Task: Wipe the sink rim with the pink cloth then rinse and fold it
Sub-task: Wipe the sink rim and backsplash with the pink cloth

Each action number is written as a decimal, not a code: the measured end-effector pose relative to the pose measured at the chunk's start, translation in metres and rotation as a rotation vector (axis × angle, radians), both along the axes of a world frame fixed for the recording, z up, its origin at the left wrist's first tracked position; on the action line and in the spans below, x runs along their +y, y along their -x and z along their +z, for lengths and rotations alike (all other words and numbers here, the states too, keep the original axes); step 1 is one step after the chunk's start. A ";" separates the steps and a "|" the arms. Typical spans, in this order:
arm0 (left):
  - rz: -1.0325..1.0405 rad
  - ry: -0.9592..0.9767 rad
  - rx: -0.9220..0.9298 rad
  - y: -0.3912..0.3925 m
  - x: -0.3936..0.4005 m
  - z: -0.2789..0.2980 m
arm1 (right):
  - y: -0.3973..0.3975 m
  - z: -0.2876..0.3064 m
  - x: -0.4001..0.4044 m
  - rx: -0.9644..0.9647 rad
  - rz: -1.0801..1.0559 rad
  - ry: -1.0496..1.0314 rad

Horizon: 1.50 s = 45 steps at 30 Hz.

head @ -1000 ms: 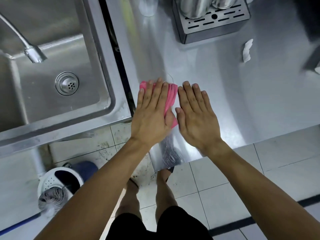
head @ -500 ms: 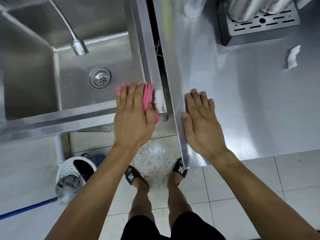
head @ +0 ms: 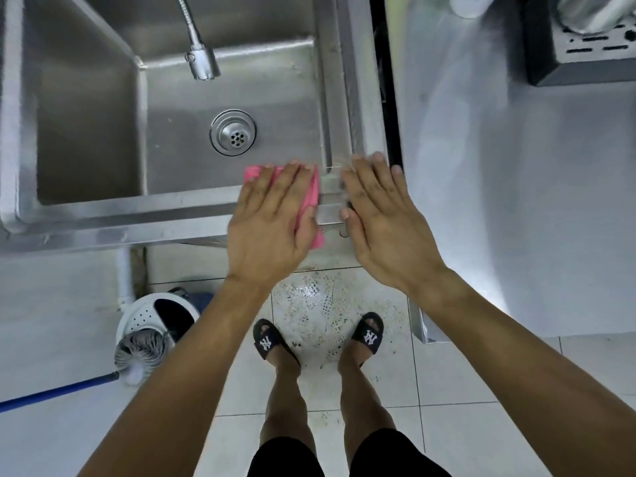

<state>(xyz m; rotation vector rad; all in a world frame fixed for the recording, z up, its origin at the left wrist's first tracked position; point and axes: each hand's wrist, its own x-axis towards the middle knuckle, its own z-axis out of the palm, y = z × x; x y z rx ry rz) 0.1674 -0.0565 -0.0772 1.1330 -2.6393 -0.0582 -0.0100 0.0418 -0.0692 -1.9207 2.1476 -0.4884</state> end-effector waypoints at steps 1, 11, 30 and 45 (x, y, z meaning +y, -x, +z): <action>0.035 0.011 -0.004 -0.014 -0.007 -0.001 | -0.006 0.000 -0.006 0.016 0.022 0.005; 0.202 -0.079 -0.009 -0.007 0.007 -0.001 | -0.034 -0.009 -0.029 0.182 0.120 0.000; -0.086 -0.142 -0.175 -0.104 -0.032 0.012 | -0.093 -0.013 -0.042 0.156 -0.023 0.085; 0.063 -0.217 -0.162 -0.194 -0.078 0.019 | -0.112 -0.003 -0.070 0.213 0.277 -0.026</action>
